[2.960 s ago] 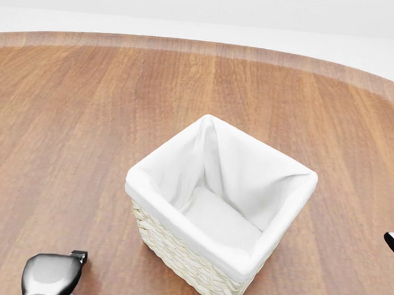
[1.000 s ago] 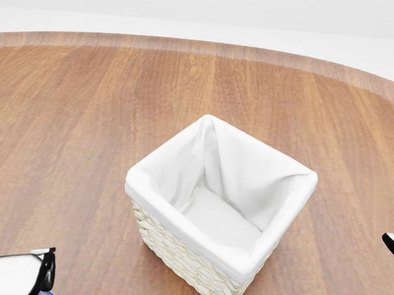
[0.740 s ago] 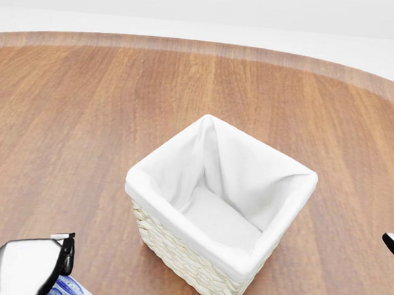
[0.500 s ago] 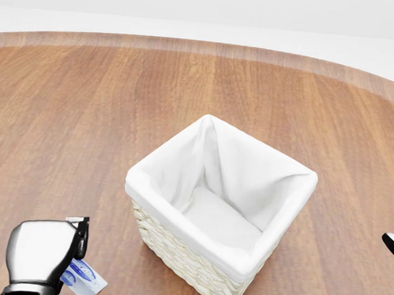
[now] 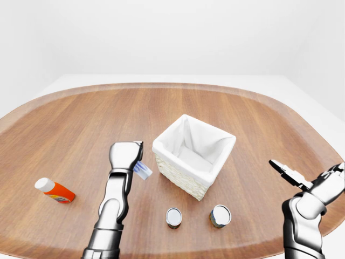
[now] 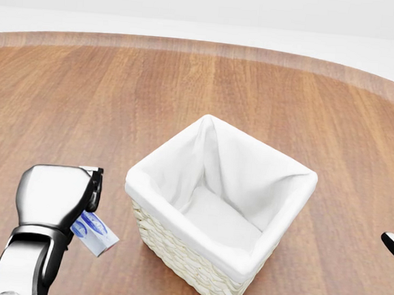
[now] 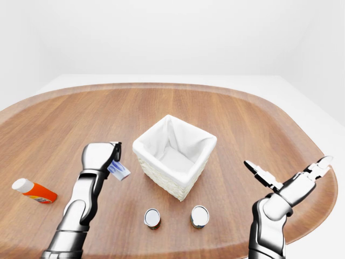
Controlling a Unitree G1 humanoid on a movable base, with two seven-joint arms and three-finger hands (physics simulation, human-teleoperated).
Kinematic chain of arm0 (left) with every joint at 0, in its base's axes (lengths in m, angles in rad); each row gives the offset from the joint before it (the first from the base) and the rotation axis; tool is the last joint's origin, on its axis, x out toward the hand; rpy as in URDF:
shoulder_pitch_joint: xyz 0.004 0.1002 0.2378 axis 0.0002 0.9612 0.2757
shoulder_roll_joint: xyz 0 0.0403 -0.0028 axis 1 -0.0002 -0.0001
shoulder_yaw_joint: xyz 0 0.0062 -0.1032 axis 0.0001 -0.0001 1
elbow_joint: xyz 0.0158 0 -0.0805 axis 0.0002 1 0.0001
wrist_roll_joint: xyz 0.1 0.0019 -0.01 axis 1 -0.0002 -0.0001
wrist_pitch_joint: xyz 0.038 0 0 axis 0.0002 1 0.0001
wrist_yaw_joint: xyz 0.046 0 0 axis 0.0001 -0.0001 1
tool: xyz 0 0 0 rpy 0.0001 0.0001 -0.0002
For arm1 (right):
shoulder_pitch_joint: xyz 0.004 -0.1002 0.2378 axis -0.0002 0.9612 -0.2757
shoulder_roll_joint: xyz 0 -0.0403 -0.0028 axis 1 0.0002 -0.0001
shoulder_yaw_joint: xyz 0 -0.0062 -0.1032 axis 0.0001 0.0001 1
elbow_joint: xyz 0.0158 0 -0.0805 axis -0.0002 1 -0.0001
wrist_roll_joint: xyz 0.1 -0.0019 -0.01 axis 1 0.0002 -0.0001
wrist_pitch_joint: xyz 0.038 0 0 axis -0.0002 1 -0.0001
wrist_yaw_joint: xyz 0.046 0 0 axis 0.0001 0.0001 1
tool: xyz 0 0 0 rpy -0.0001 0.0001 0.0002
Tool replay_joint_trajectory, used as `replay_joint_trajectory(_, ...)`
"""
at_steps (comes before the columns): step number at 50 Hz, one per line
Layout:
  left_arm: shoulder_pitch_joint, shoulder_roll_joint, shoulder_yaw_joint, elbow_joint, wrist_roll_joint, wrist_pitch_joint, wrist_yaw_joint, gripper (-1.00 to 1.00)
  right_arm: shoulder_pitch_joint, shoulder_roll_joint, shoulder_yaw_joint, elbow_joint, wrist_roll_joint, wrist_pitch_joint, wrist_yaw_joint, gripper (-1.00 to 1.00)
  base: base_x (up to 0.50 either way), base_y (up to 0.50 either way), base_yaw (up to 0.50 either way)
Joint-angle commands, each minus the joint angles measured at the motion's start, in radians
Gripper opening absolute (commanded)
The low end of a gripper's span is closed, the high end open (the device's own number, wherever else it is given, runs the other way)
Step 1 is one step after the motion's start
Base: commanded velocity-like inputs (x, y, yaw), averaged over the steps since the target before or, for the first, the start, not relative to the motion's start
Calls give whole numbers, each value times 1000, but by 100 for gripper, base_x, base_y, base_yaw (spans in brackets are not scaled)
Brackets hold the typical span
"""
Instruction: Pick up the alphabet soup and the cream cheese box, and put them in the basket.
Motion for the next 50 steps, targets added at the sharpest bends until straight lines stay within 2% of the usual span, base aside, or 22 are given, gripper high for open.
replay_joint_trajectory(1, -92, 0, 38, -85, 59, 0, -123, -100, -3, -3, 1, 11, 0, 0, 0, 100, 0, 0, 0)
replay_joint_trajectory(3, -110, 4, 45, -114, 58, 0, -163, -100, 2, -1, 2, -3, -1, 0, 0, 100, 0, 0, 0)
replay_joint_trajectory(12, -172, 1, 47, -152, 75, 0, -241, -100, -2, -1, 0, 3, -3, 0, 0, 100, 0, 0, 0)
replay_joint_trajectory(20, -230, -18, 34, -244, 130, 0, -353, -100, 2, 0, 0, -9, 2, 0, 0, 100, 0, 0, 0)
replay_joint_trajectory(27, -312, -53, 16, -305, 180, 0, -452, -100, 2, 1, -1, -2, 4, 0, 0, 100, 0, 0, 0)
replay_joint_trajectory(32, -370, -75, -1, -283, 209, 0, -483, -100, 5, 3, 0, -11, 3, 0, 0, 100, 0, 0, 0)
replay_joint_trajectory(50, -546, -155, -48, -157, 268, 0, -528, -100, 6, 3, 0, -21, 6, 0, 0, 100, 0, 0, 0)
